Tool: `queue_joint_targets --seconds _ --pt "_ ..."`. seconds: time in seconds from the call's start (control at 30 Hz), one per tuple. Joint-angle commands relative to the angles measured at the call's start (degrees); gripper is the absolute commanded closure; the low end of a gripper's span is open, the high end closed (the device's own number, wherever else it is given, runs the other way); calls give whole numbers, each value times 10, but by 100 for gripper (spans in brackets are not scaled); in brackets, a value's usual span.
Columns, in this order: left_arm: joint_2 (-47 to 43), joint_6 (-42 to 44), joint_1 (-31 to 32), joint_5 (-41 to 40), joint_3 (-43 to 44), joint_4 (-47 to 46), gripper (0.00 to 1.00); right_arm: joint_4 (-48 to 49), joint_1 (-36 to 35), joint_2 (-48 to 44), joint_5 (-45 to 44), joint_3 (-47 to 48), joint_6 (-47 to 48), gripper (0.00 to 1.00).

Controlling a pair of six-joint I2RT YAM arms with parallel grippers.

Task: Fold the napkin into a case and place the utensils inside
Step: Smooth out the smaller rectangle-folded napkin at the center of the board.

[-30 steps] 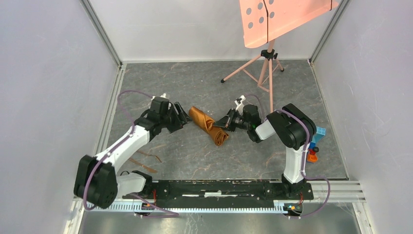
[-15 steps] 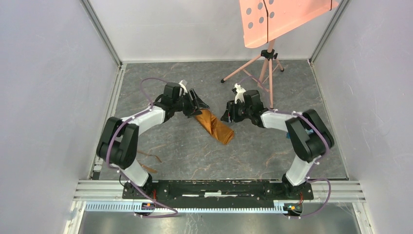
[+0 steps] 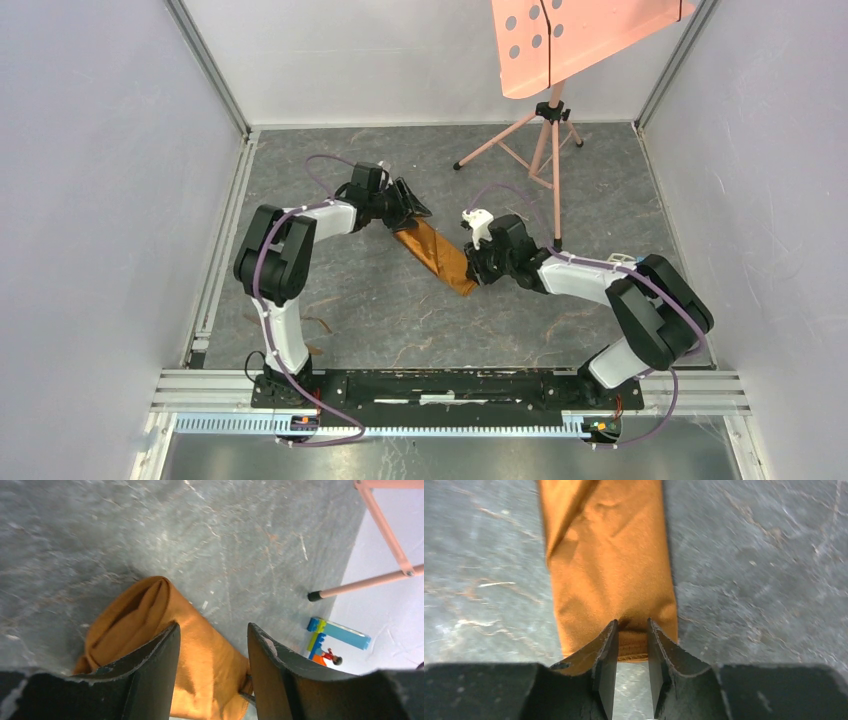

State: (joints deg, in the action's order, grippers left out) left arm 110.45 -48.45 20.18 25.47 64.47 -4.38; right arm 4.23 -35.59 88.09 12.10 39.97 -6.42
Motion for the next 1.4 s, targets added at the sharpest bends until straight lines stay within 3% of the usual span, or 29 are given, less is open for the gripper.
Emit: queue_joint_targets --seconds 0.0,0.2,0.5,0.73,0.83,0.93,1.0,1.13,1.27,1.37 --pt "38 56 -9 -27 52 41 41 18 3 14 -74 -20 26 68" --pt "36 103 -10 -44 99 117 41 3 -3 -17 -34 12 7 60" --pt "-115 141 -10 -30 109 212 33 29 -14 -41 4 -28 -4 51" --pt "-297 157 -15 -60 -13 304 29 46 -14 -46 -15 -52 2 49" --pt "-404 131 -22 -125 -85 357 25 64 -14 -33 -33 -63 -10 49" --pt "-490 52 -36 -236 -138 440 24 90 -14 -1 -71 -49 -10 50" --pt "-529 -16 -62 -297 -159 518 21 98 -15 27 -87 -16 9 50" --pt "-555 -77 -163 -294 -172 648 19 46 -29 36 -114 83 47 46" --pt "-555 -106 -250 -303 -168 710 17 -33 -61 0 -162 175 59 33" --pt "-511 -125 -288 -311 -160 735 17 -76 -74 -35 -169 191 77 28"
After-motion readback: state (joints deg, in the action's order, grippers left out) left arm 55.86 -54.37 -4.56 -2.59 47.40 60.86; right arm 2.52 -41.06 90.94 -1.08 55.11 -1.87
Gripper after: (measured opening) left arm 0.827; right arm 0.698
